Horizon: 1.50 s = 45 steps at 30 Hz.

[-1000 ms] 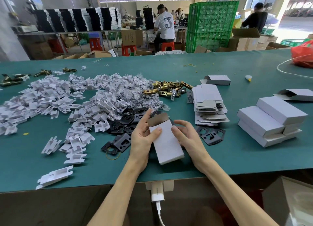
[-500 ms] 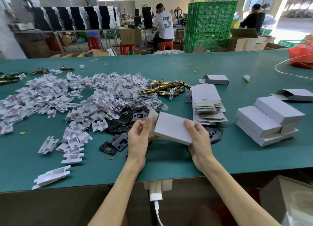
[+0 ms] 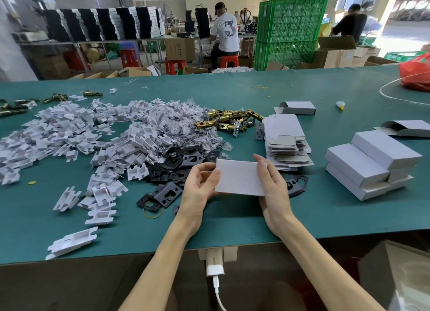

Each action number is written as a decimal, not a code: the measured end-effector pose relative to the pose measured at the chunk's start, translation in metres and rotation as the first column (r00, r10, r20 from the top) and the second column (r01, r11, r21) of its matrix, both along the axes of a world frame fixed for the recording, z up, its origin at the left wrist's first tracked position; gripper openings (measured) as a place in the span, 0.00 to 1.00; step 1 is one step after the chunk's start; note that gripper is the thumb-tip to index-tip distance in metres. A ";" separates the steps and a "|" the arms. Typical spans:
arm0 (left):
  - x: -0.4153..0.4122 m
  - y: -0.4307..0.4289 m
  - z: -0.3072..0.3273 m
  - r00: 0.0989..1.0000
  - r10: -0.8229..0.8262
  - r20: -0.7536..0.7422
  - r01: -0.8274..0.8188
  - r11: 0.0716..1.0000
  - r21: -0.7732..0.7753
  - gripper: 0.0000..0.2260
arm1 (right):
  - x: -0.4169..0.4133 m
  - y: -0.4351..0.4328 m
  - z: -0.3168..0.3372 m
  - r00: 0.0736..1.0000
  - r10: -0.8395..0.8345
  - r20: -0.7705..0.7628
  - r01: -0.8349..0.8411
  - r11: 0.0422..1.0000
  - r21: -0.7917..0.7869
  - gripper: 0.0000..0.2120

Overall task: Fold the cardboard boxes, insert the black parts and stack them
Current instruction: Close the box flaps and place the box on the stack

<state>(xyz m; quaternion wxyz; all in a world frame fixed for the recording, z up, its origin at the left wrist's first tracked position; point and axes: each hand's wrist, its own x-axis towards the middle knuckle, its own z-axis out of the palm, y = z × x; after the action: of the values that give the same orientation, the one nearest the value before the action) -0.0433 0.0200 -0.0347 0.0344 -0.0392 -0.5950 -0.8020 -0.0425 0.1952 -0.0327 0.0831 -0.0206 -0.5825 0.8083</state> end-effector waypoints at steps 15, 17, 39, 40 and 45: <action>0.000 0.002 0.003 1.000 -0.003 0.018 0.005 0.996 -0.085 0.16 | -0.001 -0.001 -0.001 1.000 0.030 -0.001 -0.030 0.999 0.037 0.26; 0.001 0.002 0.003 1.000 -0.019 0.018 0.021 0.993 -0.117 0.14 | -0.002 0.000 -0.002 0.999 0.030 0.014 -0.030 0.999 0.019 0.25; -0.005 0.001 -0.003 0.998 0.032 0.054 -0.025 0.991 -0.129 0.14 | 0.000 -0.002 -0.001 0.998 0.068 -0.017 -0.064 0.983 0.173 0.24; -0.005 0.002 -0.002 0.998 0.032 0.058 -0.025 0.994 -0.110 0.15 | 0.000 -0.002 -0.001 0.997 0.077 -0.020 -0.071 0.975 0.211 0.24; -0.004 0.001 -0.005 0.999 -0.031 0.019 0.034 0.988 -0.154 0.17 | 0.001 -0.005 -0.002 0.991 0.135 -0.005 -0.124 0.925 0.359 0.22</action>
<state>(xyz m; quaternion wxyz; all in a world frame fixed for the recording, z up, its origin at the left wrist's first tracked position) -0.0474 0.0206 -0.0397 0.0135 -0.0449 -0.6547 -0.7545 -0.0420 0.1900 -0.0347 0.0404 0.0452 -0.7185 0.6928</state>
